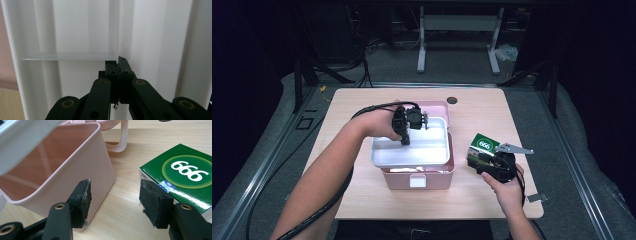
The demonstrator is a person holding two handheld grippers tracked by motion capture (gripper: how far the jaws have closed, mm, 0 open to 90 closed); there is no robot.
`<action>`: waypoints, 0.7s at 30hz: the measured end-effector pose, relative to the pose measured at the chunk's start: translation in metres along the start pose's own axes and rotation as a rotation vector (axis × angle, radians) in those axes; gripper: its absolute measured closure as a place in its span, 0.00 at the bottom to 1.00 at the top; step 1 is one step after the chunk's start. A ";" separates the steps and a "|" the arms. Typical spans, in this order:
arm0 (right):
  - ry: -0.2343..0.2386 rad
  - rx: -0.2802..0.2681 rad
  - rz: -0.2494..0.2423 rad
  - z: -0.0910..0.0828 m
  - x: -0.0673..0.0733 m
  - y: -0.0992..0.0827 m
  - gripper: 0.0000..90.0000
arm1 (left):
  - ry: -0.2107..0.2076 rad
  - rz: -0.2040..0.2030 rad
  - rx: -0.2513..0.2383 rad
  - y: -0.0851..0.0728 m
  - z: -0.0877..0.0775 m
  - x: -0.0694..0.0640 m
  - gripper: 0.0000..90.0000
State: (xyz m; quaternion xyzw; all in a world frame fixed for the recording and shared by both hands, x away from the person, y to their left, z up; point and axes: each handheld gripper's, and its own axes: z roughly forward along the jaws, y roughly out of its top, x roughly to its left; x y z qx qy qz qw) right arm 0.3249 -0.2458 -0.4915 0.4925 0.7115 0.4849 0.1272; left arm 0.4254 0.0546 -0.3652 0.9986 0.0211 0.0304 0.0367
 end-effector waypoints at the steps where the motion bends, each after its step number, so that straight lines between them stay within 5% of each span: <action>1: 0.000 -0.001 0.002 0.000 0.000 0.000 0.47 | 0.000 -0.016 -0.001 -0.006 -0.002 0.001 0.99; 10: -0.006 0.001 0.002 0.000 0.000 0.000 0.47 | 0.007 -0.103 0.014 -0.063 -0.012 0.007 0.99; 21: -0.008 0.007 -0.002 0.001 0.000 -0.001 0.47 | -0.005 -0.266 0.015 -0.156 -0.009 0.007 0.99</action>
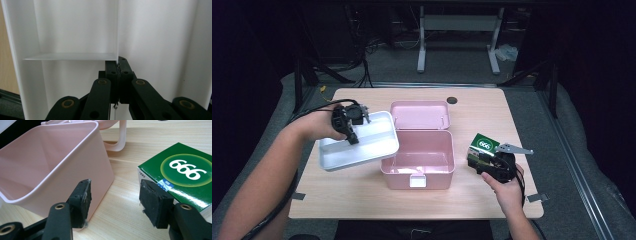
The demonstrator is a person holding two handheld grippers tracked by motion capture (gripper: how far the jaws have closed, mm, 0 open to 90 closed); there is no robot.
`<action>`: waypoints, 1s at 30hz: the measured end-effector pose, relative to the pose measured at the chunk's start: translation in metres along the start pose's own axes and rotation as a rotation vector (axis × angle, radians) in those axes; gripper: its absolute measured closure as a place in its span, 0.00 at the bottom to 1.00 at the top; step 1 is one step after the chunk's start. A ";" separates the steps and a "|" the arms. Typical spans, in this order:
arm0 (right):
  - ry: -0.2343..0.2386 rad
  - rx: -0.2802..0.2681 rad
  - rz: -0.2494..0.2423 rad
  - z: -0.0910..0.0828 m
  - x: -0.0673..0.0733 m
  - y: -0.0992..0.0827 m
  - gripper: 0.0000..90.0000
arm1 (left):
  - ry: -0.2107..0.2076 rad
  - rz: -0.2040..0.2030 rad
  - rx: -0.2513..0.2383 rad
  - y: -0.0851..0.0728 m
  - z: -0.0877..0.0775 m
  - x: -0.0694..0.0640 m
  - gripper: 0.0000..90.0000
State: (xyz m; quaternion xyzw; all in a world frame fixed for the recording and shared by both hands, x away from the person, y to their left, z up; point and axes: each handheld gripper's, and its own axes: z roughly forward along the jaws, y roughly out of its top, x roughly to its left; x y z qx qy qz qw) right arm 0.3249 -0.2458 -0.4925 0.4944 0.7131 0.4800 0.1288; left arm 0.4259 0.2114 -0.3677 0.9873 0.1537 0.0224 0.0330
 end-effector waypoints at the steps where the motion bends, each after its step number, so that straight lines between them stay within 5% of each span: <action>1: -0.001 0.000 0.000 0.000 0.000 0.000 0.47 | -0.001 -0.013 0.005 -0.008 0.002 0.003 0.99; 4: -0.002 0.001 -0.002 0.001 0.001 0.000 0.47 | -0.010 -0.066 0.009 -0.032 0.009 0.008 0.99; 12: -0.001 0.005 0.000 0.002 0.001 0.000 0.47 | -0.054 -0.152 0.008 -0.068 0.039 0.014 0.99; 22: -0.002 0.004 0.003 0.002 0.001 -0.001 0.47 | -0.127 -0.185 0.023 -0.079 0.102 0.013 0.99; 25: -0.003 0.004 0.002 0.002 0.000 -0.001 0.47 | -0.134 -0.180 0.067 -0.080 0.121 0.012 0.99; 30: 0.001 0.004 -0.002 0.003 0.001 -0.001 0.47 | -0.130 -0.194 0.044 -0.084 0.143 0.009 0.99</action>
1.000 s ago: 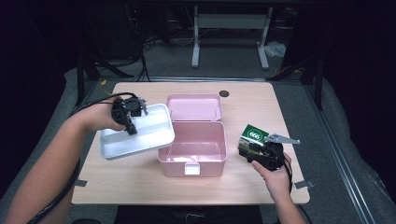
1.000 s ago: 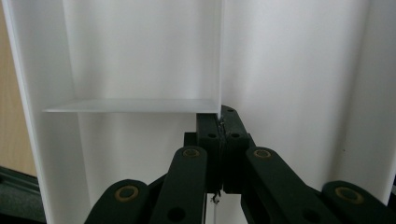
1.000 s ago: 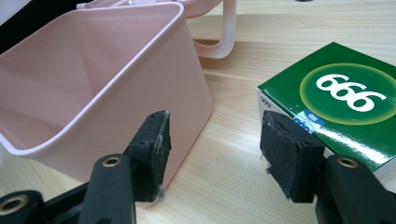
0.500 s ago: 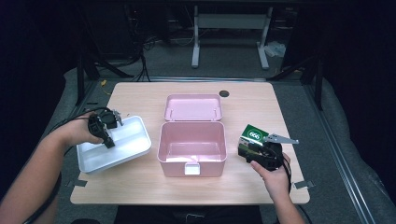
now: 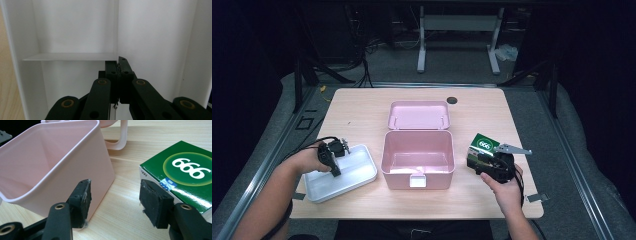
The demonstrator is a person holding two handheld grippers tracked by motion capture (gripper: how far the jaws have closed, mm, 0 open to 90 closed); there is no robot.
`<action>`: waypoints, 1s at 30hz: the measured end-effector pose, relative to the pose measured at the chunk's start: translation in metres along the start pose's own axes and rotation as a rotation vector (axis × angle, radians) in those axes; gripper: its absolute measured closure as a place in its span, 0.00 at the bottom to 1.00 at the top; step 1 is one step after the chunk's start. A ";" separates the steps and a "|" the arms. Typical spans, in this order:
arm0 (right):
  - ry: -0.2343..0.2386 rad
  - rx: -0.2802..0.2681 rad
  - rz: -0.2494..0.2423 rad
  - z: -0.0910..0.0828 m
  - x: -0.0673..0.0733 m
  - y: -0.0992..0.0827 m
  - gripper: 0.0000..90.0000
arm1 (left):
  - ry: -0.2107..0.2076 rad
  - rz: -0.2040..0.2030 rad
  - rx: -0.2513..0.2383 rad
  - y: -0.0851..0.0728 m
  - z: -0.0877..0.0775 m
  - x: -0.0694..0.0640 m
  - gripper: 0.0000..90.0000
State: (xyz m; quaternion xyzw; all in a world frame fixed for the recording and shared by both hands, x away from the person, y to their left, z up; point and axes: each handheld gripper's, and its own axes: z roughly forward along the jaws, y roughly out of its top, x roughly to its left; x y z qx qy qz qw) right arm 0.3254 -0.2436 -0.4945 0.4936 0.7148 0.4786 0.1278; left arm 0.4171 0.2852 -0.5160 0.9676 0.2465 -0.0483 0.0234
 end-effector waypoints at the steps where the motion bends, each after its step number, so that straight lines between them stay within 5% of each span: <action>1: -0.001 0.000 -0.001 0.000 0.000 0.000 0.47 | 0.007 -0.001 -0.002 -0.001 0.002 0.000 0.99; 6: -0.006 -0.002 0.003 -0.001 -0.001 0.000 0.47 | 0.017 -0.028 -0.058 -0.008 -0.001 -0.001 0.85; 10: -0.004 -0.002 0.001 -0.002 0.000 0.000 0.47 | 0.083 -0.026 -0.132 -0.017 -0.013 -0.007 0.66; 11: -0.005 -0.003 -0.005 -0.002 -0.001 0.001 0.47 | 0.111 -0.039 -0.191 -0.021 -0.018 -0.009 0.64; 16: -0.016 0.000 -0.014 -0.002 0.000 0.002 0.45 | 0.117 -0.157 -0.434 -0.043 -0.025 -0.017 0.53; 23: -0.017 0.033 -0.028 0.001 -0.001 0.006 0.40 | 0.131 -0.307 -0.644 -0.064 -0.017 -0.030 0.49; 26: -0.022 0.059 -0.038 0.004 -0.002 0.008 0.39 | 0.137 -0.340 -0.665 -0.069 -0.011 -0.032 0.49; 30: -0.031 0.077 -0.041 0.008 -0.003 0.011 0.38 | 0.177 -0.348 -0.619 -0.073 -0.008 -0.034 0.49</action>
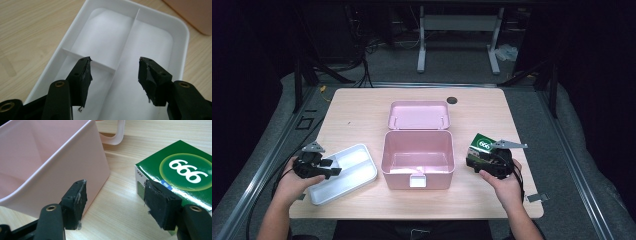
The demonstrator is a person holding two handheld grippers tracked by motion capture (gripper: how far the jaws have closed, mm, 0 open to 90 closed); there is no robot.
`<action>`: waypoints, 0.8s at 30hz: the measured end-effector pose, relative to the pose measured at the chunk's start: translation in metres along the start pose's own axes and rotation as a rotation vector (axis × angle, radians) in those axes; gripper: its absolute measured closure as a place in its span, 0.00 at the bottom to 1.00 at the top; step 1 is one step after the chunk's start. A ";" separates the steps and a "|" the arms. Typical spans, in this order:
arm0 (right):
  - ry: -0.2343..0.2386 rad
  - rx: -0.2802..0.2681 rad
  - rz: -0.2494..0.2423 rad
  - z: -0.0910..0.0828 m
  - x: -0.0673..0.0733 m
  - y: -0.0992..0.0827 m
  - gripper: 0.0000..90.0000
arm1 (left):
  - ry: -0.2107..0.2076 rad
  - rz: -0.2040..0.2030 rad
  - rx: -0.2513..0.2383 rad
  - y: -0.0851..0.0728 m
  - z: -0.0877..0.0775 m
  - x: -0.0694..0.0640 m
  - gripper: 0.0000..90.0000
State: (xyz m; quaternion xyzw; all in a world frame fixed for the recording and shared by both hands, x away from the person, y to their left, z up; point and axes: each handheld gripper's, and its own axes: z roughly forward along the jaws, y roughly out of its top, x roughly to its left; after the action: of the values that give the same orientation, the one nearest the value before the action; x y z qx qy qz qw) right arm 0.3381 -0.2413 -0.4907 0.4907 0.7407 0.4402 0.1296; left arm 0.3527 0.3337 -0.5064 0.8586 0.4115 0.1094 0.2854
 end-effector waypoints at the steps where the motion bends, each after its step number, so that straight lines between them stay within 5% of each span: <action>1: 0.002 0.002 -0.005 0.000 0.000 0.001 0.38 | 0.006 0.006 0.005 -0.002 -0.001 -0.001 0.49; 15: -0.044 0.071 -0.172 -0.010 -0.007 0.035 0.34 | -0.014 -0.017 -0.028 -0.007 -0.004 0.001 0.49; 20: -0.061 0.162 -0.281 -0.001 -0.011 0.052 0.30 | -0.007 -0.011 -0.019 -0.009 -0.007 0.000 0.49; 24: -0.089 0.273 -0.381 0.011 -0.016 0.065 0.18 | 0.001 -0.014 -0.024 -0.011 -0.010 0.001 0.49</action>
State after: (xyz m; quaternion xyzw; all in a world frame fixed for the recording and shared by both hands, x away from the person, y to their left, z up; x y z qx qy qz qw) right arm 0.3929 -0.2409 -0.4499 0.3739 0.8661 0.2816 0.1756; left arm 0.3420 0.3442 -0.5052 0.8523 0.4161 0.1127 0.2962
